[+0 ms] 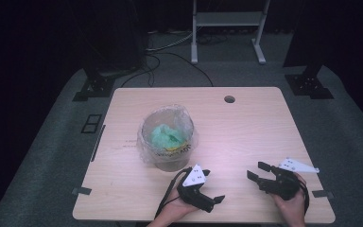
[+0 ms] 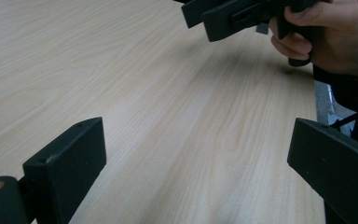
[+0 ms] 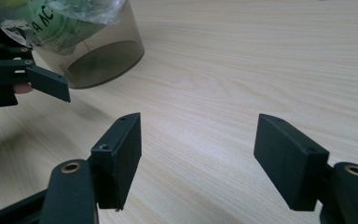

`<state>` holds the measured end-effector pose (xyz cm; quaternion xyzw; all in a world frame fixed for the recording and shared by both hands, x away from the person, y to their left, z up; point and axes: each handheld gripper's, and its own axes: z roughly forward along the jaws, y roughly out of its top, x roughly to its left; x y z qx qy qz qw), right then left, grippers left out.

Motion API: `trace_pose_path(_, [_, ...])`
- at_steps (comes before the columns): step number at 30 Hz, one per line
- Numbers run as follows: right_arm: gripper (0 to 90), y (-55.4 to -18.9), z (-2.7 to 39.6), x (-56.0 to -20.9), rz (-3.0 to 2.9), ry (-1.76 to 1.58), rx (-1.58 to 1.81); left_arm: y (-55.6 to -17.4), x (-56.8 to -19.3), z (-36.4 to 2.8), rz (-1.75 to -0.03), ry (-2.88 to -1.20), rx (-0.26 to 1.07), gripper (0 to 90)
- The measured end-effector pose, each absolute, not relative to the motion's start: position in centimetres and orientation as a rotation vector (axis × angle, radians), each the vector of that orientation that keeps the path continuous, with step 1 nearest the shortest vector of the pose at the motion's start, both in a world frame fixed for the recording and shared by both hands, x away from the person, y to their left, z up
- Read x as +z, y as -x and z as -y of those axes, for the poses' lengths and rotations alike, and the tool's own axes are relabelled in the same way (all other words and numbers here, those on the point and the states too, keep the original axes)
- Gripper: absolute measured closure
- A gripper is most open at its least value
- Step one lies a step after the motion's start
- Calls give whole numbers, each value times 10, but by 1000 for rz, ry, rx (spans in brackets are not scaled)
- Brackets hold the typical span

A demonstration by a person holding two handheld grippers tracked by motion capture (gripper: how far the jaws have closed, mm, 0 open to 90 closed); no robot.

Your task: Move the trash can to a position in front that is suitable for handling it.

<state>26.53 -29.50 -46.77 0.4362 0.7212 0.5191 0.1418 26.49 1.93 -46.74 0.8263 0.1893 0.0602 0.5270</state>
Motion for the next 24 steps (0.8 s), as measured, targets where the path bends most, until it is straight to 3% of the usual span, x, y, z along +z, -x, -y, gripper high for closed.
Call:
trace_pose_path(12, [308,-265,294,-466,-2071,-1261,1512,-258,-456,-32,-450,-1969,189,33])
trace_pose_path(24, [305,-265,287,-465,-2084,-1241,1502,-252,-445,-102,-571,-1993,315,33])
